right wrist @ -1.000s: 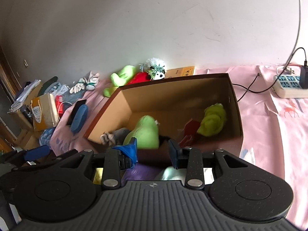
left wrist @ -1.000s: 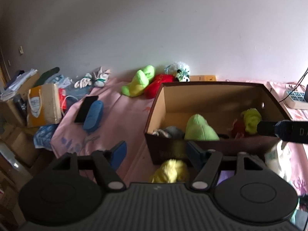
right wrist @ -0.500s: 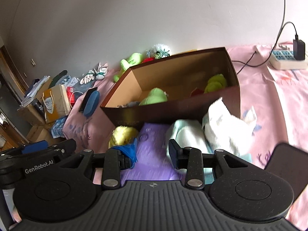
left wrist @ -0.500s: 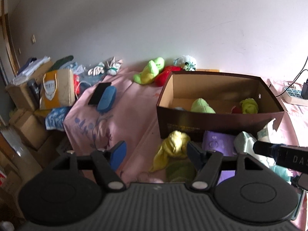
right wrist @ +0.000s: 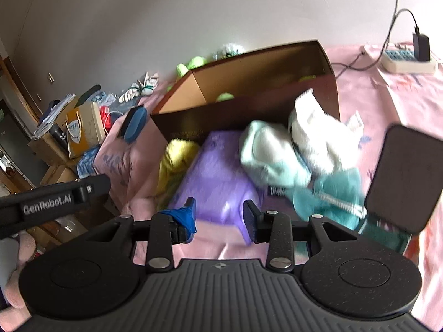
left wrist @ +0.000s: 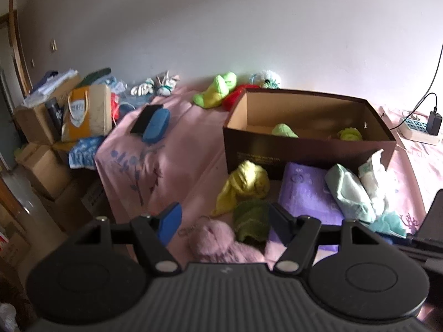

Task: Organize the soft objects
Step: 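Bring both tools back from the box to the pile of soft items, then lower the left tool toward the pink teddy bear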

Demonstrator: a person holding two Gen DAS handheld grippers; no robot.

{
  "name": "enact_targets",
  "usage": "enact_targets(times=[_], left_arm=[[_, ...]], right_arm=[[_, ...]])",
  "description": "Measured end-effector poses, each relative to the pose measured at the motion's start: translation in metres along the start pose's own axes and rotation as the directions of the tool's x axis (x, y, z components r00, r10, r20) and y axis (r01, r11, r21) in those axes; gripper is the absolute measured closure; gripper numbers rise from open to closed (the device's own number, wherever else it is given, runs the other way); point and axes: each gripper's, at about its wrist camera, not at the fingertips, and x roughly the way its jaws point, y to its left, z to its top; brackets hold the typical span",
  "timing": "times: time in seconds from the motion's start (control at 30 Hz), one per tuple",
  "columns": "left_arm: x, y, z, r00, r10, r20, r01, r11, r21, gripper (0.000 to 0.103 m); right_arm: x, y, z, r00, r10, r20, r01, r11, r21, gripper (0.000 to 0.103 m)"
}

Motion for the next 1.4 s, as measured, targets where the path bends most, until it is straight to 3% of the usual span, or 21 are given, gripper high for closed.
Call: enact_targets(times=[0.23, 0.53, 1.4], left_arm=[[-0.002, -0.007, -0.019, 0.999, 0.029, -0.028, -0.03, 0.999, -0.016, 0.032], [0.005, -0.007, -0.039, 0.996, 0.047, -0.079, -0.05, 0.998, -0.029, 0.032], [0.012, 0.002, -0.058, 0.988, 0.086, -0.129, -0.09, 0.996, -0.019, 0.032]], right_arm=[[-0.006, -0.007, -0.023, 0.999, -0.041, 0.008, 0.041, 0.999, 0.018, 0.082], [-0.005, -0.014, -0.04, 0.999, -0.022, -0.036, 0.024, 0.999, 0.044, 0.081], [-0.014, -0.017, -0.049, 0.997, -0.048, -0.062, 0.05, 0.998, 0.027, 0.08]])
